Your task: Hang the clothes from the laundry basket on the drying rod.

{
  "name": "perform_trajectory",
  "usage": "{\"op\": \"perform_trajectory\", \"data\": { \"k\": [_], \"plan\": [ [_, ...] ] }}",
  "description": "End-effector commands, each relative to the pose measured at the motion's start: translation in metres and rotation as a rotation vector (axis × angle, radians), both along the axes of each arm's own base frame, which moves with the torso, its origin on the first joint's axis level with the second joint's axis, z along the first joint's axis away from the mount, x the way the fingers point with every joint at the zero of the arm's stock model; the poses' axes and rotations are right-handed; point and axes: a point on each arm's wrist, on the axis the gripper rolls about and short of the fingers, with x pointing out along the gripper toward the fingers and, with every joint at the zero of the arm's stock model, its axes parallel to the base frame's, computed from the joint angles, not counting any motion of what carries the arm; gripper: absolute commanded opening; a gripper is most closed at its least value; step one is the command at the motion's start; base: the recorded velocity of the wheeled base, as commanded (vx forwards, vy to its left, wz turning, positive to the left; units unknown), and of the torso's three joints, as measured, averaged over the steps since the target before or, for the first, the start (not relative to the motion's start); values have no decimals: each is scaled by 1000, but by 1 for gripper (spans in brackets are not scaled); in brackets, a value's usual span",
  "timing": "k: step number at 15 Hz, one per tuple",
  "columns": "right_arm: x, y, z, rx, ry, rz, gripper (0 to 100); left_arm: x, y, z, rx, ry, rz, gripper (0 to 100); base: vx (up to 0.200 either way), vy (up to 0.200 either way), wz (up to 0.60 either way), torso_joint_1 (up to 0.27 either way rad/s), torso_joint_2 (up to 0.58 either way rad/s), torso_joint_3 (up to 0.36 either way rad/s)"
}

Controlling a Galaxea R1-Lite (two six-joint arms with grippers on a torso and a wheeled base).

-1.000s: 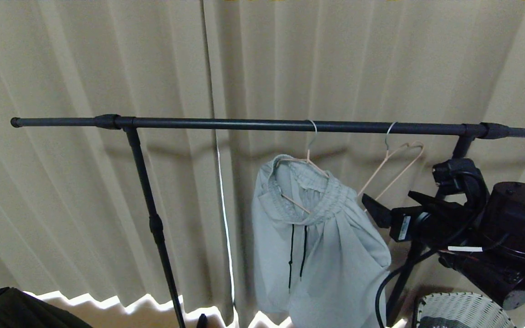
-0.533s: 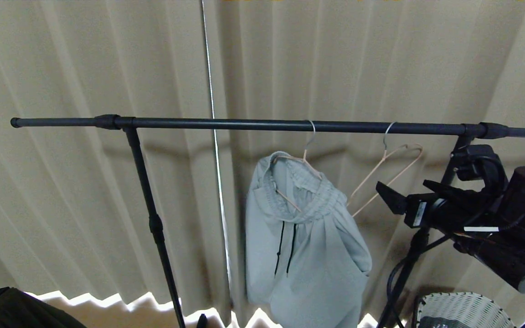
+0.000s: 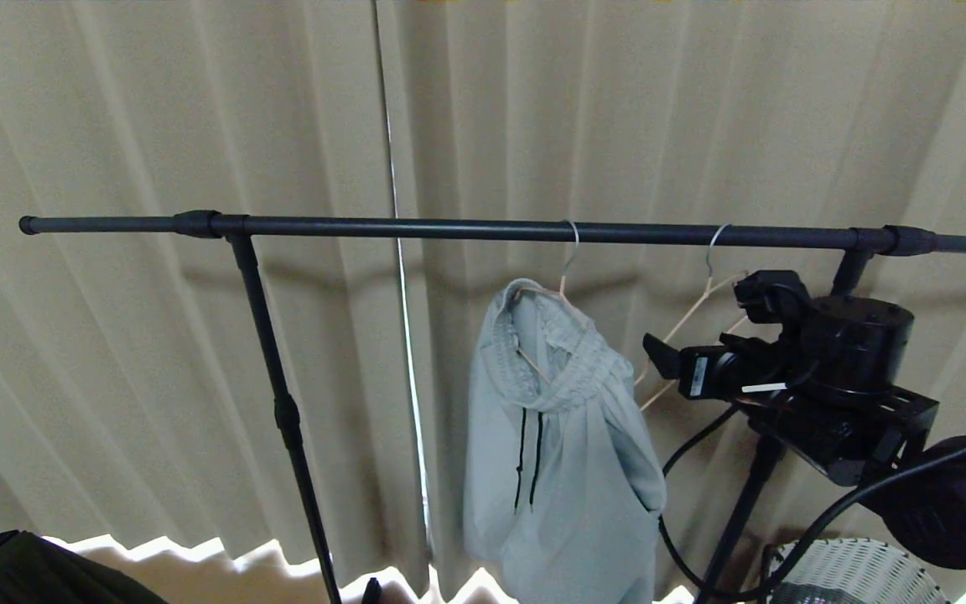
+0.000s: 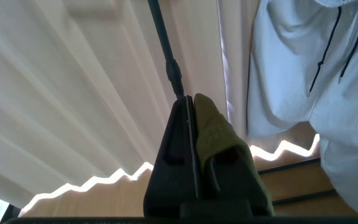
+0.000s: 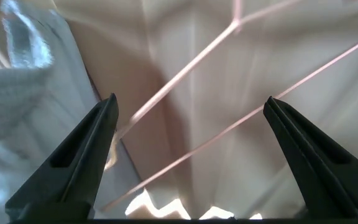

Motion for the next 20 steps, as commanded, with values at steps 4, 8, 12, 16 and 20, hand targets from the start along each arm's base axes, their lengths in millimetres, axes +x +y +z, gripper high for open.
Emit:
{"op": "perform_trajectory", "data": {
  "k": [4,8,12,16,20],
  "plan": [
    [9,15,-21,-25,54,16,100,0,0,0,0,0,2,0,0,0,0,0,0,0],
    [1,10,-26,-54,71,-56,100,0,0,0,-1,-3,0,0,0,0,0,0,0,0],
    [-29,-4,-21,-63,83,-68,100,0,0,0,-1,-3,0,0,0,0,0,0,0,0],
    [-55,-16,-9,-65,80,-72,100,0,0,0,-1,-3,0,0,0,0,0,0,0,0],
    [-67,-24,6,-63,81,-72,100,0,0,1,-1,-4,0,0,0,0,0,0,0,0]
  ]
}}
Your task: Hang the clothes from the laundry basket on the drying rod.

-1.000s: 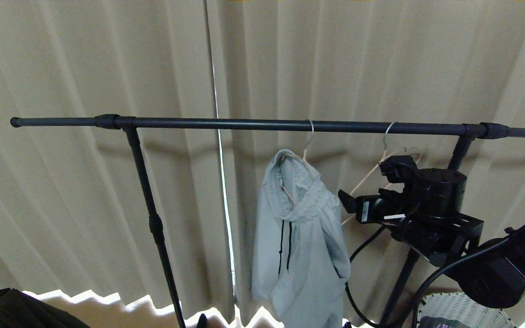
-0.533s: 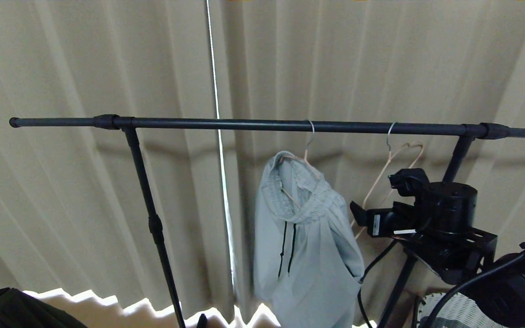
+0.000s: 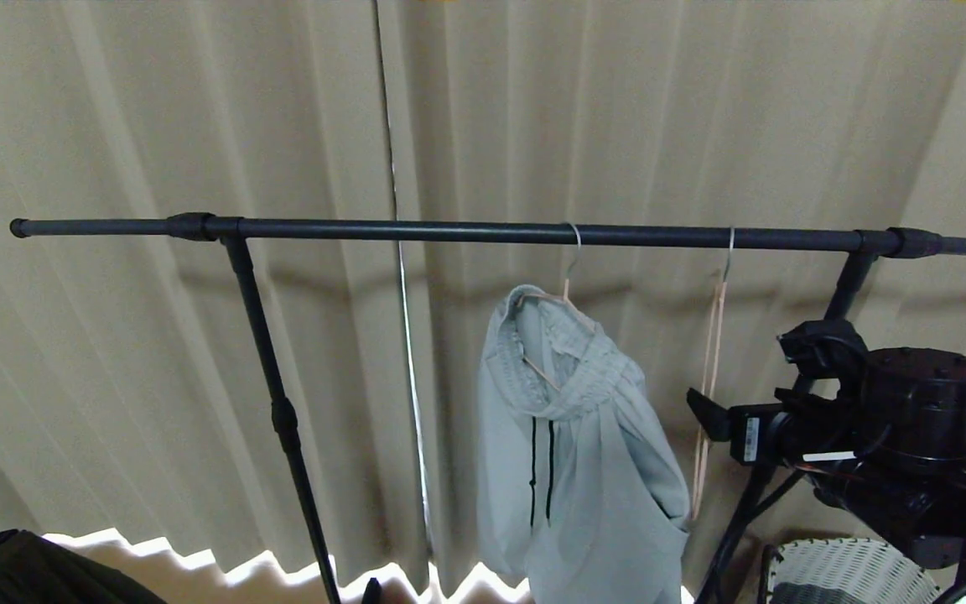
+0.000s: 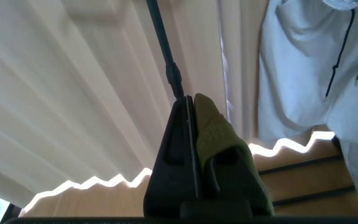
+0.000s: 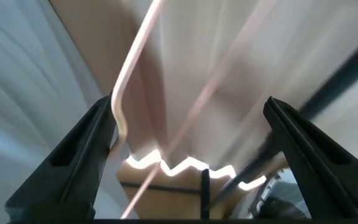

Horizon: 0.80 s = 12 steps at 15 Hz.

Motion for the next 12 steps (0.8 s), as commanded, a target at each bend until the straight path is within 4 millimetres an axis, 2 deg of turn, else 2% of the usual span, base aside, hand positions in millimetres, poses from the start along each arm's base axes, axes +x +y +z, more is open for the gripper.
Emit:
{"op": "perform_trajectory", "data": {
  "k": [1,4,8,12],
  "plan": [
    [-7,-3,14,21,-46,4,100,0,0,0,0,-2,0,0,0,0,0,0,0,0],
    [-9,-12,20,0,14,-17,100,-1,0,1,0,-11,0,0,0,0,0,0,0,0],
    [-2,-10,22,-7,62,2,100,-2,0,1,-1,-16,-1,0,0,0,0,0,0,0],
    [21,-2,14,-23,108,1,100,-2,0,1,-2,-14,-10,0,0,0,0,0,0,0]
  ]
}}
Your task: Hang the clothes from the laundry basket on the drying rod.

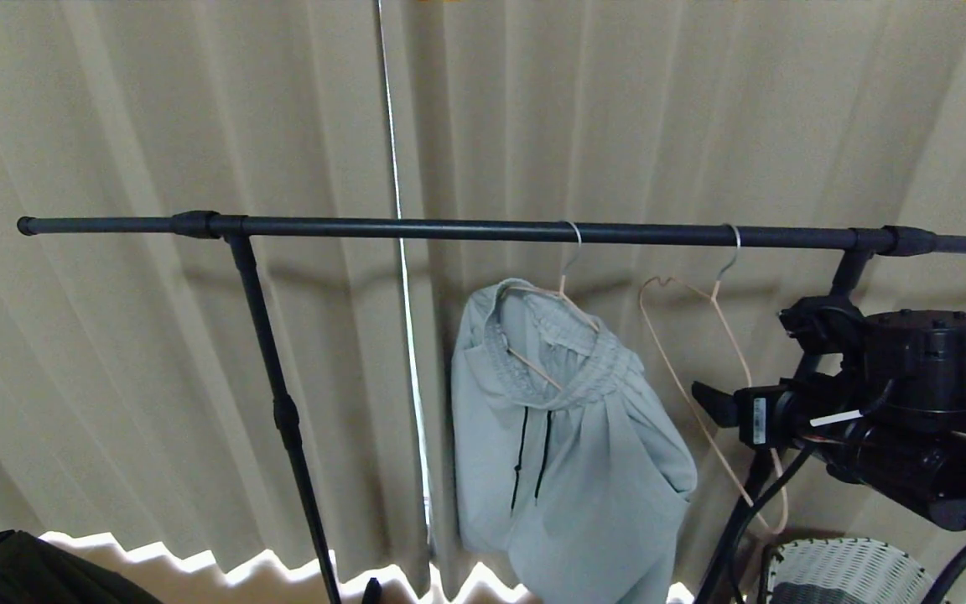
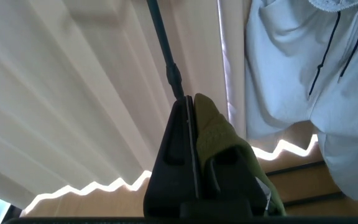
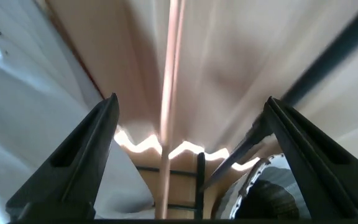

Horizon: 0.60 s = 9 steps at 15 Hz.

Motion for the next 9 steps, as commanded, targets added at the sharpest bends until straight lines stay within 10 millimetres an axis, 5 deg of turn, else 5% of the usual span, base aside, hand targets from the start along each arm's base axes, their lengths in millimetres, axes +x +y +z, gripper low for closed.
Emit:
{"op": "perform_trajectory", "data": {
  "k": [1,4,5,9],
  "plan": [
    [14,5,-9,-12,30,-2,100,-1,0,1,0,-6,-5,0,0,0,0,0,0,0],
    [13,5,-11,-15,37,-2,100,-1,0,2,-3,-12,-5,0,0,0,0,0,0,0],
    [13,5,-10,-14,35,-4,0,-1,0,2,-3,-12,-5,0,0,0,0,0,0,0],
    [7,-1,-5,-14,45,-14,0,-2,0,3,-4,-18,-5,0,0,0,0,0,0,0]
  ]
}}
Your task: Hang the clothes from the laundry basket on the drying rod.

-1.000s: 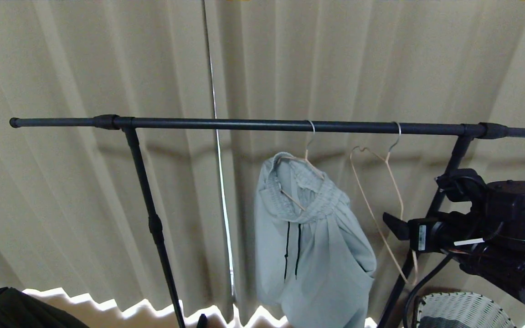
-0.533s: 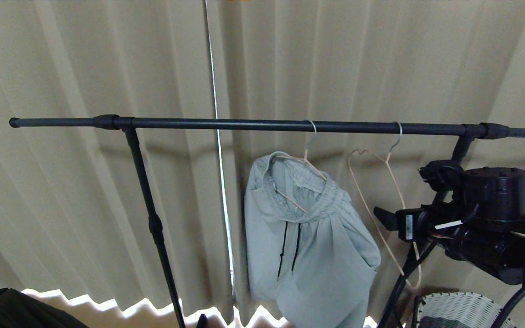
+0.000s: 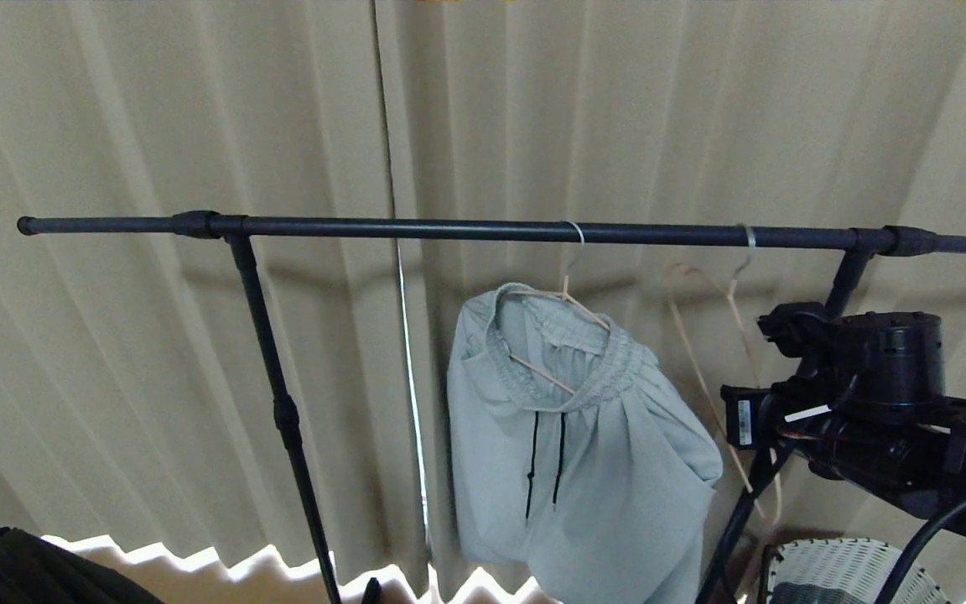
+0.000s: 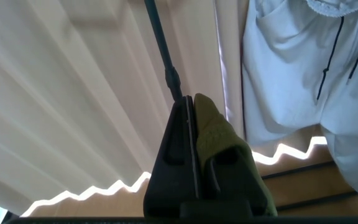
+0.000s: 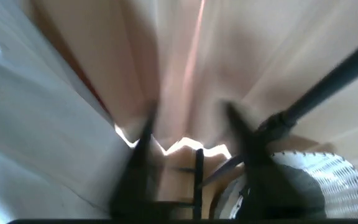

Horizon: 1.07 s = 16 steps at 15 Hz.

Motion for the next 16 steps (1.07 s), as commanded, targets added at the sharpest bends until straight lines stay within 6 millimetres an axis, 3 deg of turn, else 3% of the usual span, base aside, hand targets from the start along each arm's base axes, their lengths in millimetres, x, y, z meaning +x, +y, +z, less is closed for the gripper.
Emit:
{"op": "perform_trajectory", "data": {
  "k": [1,10,14,16],
  "plan": [
    [-6,-3,8,6,-10,1,0,0,0,0,0,-2,0,0,0,0,0,0,0,0],
    [-20,-6,31,70,-87,66,0,-1,0,1,0,-11,0,0,0,0,0,0,0,0],
    [-46,-15,32,69,-93,66,0,-1,0,1,0,-11,0,0,0,0,0,0,0,0],
    [-56,-19,31,69,-94,67,0,-1,0,1,-2,-11,0,0,-200,0,0,5,0,-2]
  ]
}}
